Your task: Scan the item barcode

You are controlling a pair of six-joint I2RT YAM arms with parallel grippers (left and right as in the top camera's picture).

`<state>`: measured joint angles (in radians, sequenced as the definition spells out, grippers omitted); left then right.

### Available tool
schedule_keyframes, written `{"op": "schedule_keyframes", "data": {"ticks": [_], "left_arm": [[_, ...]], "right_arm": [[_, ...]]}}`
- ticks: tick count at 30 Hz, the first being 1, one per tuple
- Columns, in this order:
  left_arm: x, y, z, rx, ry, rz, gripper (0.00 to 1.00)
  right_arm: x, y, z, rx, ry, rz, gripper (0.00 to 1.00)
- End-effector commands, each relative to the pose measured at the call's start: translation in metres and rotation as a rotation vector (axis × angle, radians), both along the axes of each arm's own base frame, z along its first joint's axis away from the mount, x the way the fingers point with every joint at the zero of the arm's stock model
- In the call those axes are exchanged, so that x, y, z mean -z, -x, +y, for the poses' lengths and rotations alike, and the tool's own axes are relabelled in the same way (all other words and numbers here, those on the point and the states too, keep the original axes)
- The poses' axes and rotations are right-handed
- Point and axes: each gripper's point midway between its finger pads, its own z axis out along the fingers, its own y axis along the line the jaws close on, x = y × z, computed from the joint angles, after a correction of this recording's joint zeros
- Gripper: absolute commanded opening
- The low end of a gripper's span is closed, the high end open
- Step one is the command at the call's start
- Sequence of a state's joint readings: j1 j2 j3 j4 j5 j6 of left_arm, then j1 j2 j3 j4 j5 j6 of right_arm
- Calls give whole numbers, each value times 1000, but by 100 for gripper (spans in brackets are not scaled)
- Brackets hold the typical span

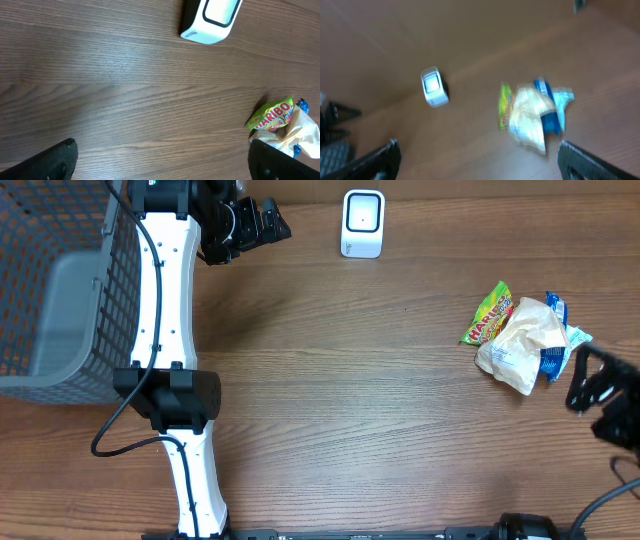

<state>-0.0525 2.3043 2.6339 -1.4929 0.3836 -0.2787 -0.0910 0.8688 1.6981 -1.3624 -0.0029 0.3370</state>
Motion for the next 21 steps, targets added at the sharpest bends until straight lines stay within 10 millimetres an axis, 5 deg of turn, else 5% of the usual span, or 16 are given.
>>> {"op": "schedule_keyframes", "data": {"ticks": [1, 8, 21], "left_arm": [[-13, 1, -2, 5, -4, -37, 100], [-13, 1, -2, 5, -4, -37, 100], [-13, 1, -2, 5, -4, -37, 100]], "right_arm": [[6, 1, -4, 11, 41, -68, 100], [38, -22, -6, -10, 139, -322, 100], [163, -54, 8, -58, 141, -573, 100]]}}
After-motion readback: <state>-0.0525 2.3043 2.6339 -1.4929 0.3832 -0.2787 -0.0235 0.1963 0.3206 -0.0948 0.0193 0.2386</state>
